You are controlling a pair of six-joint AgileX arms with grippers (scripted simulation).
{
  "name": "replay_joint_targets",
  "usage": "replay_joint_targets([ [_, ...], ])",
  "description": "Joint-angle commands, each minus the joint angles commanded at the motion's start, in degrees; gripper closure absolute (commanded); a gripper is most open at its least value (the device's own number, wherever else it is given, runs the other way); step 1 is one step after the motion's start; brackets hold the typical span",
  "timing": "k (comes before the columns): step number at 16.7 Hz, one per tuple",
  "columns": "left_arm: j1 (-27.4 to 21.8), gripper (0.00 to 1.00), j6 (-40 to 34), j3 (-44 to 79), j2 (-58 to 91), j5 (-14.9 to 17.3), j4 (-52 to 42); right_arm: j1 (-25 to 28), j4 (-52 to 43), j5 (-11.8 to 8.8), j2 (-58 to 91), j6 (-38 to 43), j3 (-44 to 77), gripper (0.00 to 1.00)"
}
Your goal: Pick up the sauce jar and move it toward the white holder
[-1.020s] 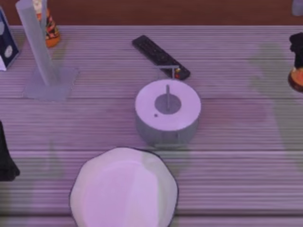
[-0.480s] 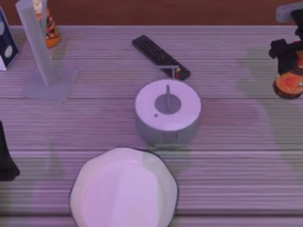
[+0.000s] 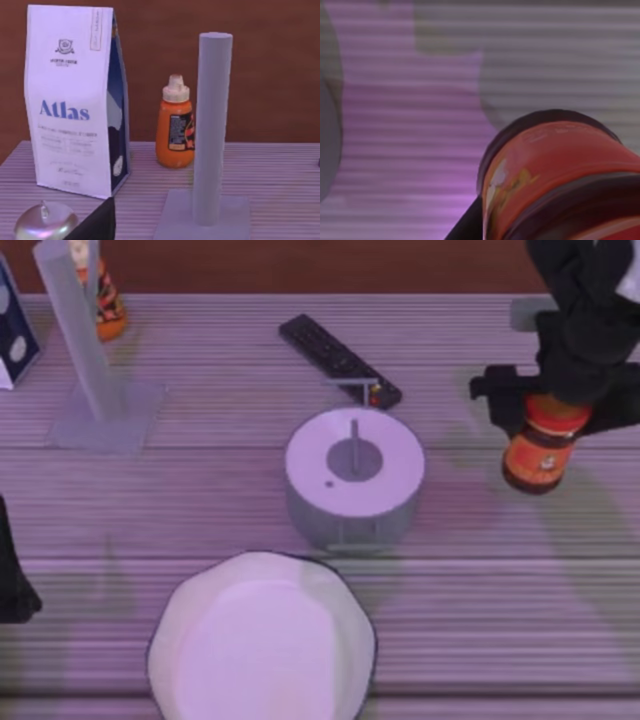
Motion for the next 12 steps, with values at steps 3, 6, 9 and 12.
replay_joint_targets([
  [3, 0.00, 0.00, 0.00, 0.00, 0.00, 0.00, 0.00, 0.97, 0.82, 0.45, -0.35, 1.57, -0.96, 1.00],
  [6, 0.00, 0.00, 0.00, 0.00, 0.00, 0.00, 0.00, 0.71, 0.68, 0.28, -0.08, 1.60, -0.83, 1.00],
  [9, 0.00, 0.00, 0.00, 0.00, 0.00, 0.00, 0.00, 0.65, 3.08, 0.25, 0.86, 1.62, -2.33, 1.00],
  [12, 0.00, 0.00, 0.00, 0.00, 0.00, 0.00, 0.00, 0.73, 8.66, 0.40, 2.92, 1.52, -5.13, 1.00],
])
